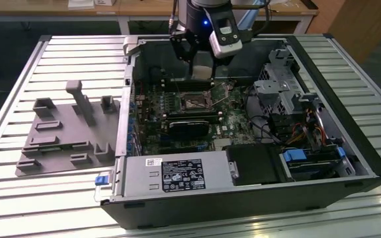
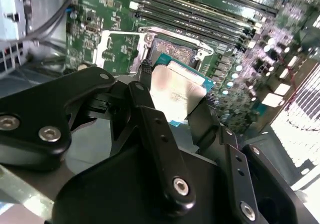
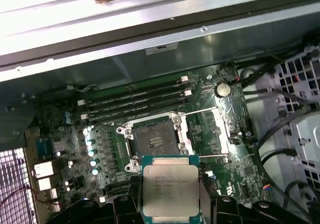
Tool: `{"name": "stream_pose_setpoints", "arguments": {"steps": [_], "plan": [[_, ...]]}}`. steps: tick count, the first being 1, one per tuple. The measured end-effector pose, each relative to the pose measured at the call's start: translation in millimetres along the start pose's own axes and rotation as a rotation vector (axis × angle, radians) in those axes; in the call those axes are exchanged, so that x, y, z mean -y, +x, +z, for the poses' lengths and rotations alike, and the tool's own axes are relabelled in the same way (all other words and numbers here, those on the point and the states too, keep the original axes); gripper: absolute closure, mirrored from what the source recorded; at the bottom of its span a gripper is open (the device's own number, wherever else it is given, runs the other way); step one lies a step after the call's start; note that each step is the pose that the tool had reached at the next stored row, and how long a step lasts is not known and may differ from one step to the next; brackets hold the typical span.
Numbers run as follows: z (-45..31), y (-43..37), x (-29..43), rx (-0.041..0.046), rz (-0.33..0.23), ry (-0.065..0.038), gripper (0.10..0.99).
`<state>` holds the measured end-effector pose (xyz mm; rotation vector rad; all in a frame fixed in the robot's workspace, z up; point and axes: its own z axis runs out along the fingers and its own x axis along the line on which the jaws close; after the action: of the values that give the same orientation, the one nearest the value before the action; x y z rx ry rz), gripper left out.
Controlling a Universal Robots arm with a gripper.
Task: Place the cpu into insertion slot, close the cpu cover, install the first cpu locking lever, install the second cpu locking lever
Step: 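Place the cpu into insertion slot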
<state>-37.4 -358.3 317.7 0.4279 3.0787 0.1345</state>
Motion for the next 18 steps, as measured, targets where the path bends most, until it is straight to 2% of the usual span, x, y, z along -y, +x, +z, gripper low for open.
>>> {"name": "stream_pose_setpoints", "arguments": {"steps": [18], "plan": [[11.4, 0.2, 1.0, 0.0294, 0.326, 0.006, 0.549]]}}
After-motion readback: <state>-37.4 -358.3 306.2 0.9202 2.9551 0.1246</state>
